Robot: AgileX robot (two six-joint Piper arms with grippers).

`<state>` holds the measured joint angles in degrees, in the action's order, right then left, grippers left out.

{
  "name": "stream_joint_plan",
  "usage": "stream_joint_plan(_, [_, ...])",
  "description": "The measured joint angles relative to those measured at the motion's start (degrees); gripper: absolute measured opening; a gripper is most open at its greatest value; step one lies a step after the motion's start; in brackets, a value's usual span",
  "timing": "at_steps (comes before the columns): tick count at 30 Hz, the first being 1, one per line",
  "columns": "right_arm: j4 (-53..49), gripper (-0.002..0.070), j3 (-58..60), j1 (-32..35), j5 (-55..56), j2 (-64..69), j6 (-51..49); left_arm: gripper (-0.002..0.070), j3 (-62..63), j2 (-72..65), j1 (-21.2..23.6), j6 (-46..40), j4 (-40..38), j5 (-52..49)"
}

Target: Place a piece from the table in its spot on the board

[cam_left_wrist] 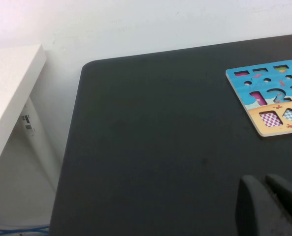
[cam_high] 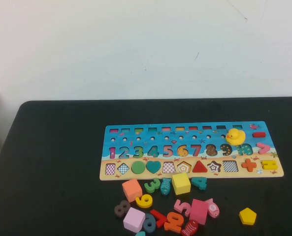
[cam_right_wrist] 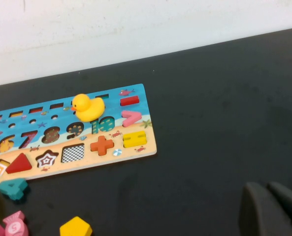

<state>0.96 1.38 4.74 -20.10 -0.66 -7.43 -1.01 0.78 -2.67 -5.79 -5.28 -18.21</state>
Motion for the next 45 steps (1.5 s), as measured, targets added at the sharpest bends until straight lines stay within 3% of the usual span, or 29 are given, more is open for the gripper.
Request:
stream_joint_plan(7, [1.65, 0.0019, 0.0, 0.0, 0.08, 0.0, -0.09, -0.0002, 0.0, 0.0, 0.0, 0.0, 0.0, 0.0])
stream_joint_plan(9, [7.01, 0.0019, 0.0, 0.0, 0.23, 0.0, -1.47, -0.0002, 0.0, 0.0, 0.0, 0.0, 0.0, 0.0])
stream_joint_plan(15, [39.5, 0.0019, 0.1, 0.0, 1.8, 0.0, -10.59, -0.0002, 0.0, 0.0, 0.0, 0.11, 0.0, 0.0])
stream_joint_plan(19, [46.08, 0.0019, 0.1, 0.0, 3.94, 0.0, -9.09, -0.0002, 0.0, 0.0, 0.0, 0.11, 0.0, 0.0])
stream_joint_plan(25, [47.15, 0.0019, 0.1, 0.0, 1.68, 0.0, -3.15, -0.0002, 0.0, 0.0, 0.0, 0.11, 0.0, 0.0])
stream_joint_plan(32, [44.26, 0.0019, -6.22, 0.0, -6.66, 0.89, 18.65, -0.0002, 0.0, 0.0, 0.0, 0.11, 0.0, 0.0])
stream_joint_plan(39, [27.48, 0.0019, -26.25, 0.0, -21.97, 20.18, 22.12, -0.0002, 0.0, 0.0, 0.0, 0.11, 0.0, 0.0])
stream_joint_plan(45, [23.92, 0.0019, -40.61, 0.0, -37.73, 37.46, 26.05, -0.0002, 0.0, 0.0, 0.0, 0.11, 0.0, 0.0])
